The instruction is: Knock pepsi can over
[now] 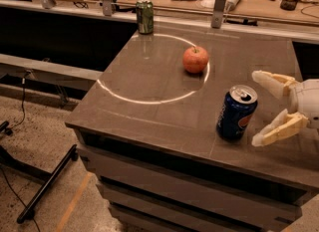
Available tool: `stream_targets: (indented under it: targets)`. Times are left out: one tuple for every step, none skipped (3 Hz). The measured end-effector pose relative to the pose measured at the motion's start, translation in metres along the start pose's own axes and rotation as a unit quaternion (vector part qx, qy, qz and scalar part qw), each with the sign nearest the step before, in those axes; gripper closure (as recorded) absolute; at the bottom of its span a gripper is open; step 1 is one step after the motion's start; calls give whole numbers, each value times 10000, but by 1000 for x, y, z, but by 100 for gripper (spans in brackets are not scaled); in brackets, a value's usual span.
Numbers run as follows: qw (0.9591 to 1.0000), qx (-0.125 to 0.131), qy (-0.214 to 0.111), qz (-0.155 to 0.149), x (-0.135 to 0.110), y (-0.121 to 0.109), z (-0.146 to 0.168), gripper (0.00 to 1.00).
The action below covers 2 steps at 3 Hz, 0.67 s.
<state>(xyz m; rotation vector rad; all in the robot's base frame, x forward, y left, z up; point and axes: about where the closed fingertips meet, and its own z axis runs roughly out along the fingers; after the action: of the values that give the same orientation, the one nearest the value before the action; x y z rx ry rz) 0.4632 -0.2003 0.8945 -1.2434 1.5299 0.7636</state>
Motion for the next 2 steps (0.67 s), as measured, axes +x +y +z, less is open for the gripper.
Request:
stream_targets:
  targets:
    - [9988, 14, -490, 17, -2, 1, 8, 0]
    - [9988, 4, -492, 13, -2, 1, 9, 4]
